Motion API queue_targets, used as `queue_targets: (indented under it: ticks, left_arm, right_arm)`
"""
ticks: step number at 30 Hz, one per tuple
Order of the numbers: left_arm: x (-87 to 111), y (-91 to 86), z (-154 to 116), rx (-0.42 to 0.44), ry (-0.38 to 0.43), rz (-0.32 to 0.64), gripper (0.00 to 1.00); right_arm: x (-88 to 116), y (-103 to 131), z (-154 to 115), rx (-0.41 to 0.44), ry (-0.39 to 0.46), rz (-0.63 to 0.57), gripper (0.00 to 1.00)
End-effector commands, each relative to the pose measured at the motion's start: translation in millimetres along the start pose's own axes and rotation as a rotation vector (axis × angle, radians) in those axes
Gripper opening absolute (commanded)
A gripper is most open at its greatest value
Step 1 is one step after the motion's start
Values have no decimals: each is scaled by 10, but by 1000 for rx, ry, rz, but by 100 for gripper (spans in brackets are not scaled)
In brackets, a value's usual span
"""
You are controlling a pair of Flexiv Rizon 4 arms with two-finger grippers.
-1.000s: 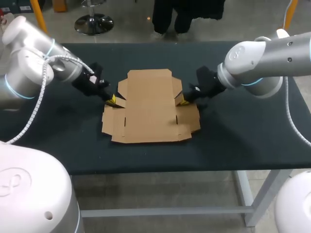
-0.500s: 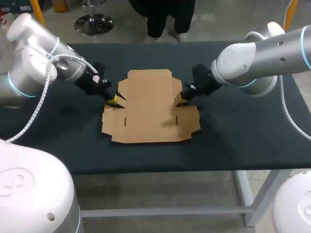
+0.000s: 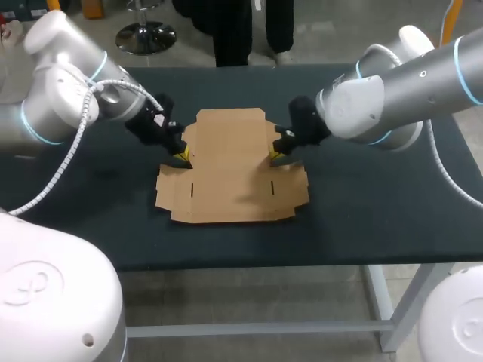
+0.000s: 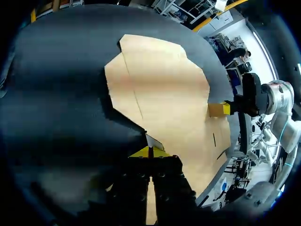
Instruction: Assemble the packaging by folding the flat box into shape, placing the metal phone stand inside, and closing the box properly
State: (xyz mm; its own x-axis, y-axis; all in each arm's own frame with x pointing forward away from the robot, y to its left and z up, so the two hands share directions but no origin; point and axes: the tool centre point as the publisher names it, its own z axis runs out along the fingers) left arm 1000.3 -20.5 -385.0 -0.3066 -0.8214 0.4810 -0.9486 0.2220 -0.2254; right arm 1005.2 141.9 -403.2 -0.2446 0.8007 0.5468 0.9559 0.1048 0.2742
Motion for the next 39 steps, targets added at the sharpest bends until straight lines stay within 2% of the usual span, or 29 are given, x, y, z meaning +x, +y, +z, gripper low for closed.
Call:
queue_targets:
  ticks: [1, 22, 39]
  left_arm:
    - [57, -12, 10, -13, -24, -5, 0]
    - [154, -20, 109, -26, -74, -12, 0]
    - [204, -18, 247, -34, -190, -31, 0]
  right_arm:
    - [44, 0, 20, 1, -55, 5, 0]
    - [126, 20, 108, 2, -159, 14, 0]
    - [182, -2, 220, 10, -279, 32, 0]
